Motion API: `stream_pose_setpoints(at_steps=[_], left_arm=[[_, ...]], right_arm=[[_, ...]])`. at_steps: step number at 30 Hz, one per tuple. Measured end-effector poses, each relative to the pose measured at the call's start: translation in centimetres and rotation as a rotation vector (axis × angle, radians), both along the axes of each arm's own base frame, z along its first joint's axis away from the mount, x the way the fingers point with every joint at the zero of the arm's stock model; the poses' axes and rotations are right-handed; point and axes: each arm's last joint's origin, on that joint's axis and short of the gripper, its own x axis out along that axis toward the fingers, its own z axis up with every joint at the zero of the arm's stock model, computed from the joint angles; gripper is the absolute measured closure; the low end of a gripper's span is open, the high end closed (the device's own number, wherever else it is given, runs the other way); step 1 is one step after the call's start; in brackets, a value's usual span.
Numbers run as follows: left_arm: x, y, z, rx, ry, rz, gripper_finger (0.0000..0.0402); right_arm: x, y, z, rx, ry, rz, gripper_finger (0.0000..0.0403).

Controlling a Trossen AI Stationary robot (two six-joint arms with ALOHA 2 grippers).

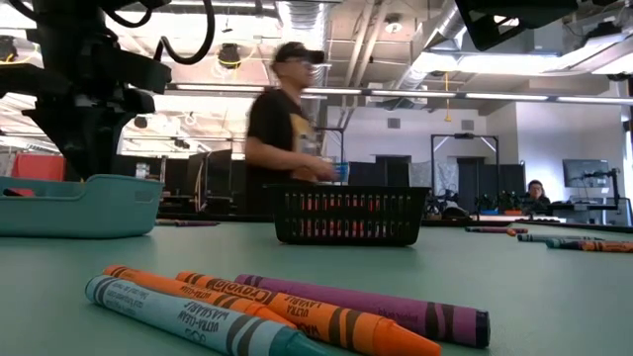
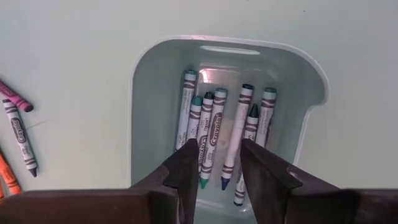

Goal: Sort crayons
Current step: Put the orange crayon into the orange bin

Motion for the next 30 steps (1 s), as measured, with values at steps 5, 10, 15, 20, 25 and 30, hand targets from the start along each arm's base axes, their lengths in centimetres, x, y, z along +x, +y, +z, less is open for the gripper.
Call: stream_pose_setpoints(at_steps=[5, 10, 15, 20, 25, 30], left_arm=[[0.0, 0.0, 0.0, -0.01, -0.008, 0.041, 0.029], [0.0, -0.1, 0.1, -0.036, -0.009, 0.056, 0.029], [-0.3, 0.1, 1.0, -0.03, -0.081, 0.049, 0.029], [-0.1, 0.2, 3.3, 0.027, -0.314, -0.025, 0.029], [0.1, 0.1, 6.2, 0.019, -0.57, -0.149, 0.029], [-0.3, 0.0, 8.5, -0.014, -0.748, -0.278, 0.029]], right_arm=[[0.0, 0.0, 0.0, -0.002, 0.002, 0.0, 0.034], [-0.6, -0.5, 0.4, -0.015, 0.045, -0.008, 0.034], [-2.3, -2.0, 2.4, 0.02, 0.122, -0.064, 0.034], [-4.3, -3.6, 3.4, 0.034, 0.229, -0.13, 0.034], [-5.9, -4.8, 3.4, 0.107, 0.373, -0.272, 0.034], [-7.0, -5.3, 2.5, 0.265, 0.575, -0.453, 0.034]])
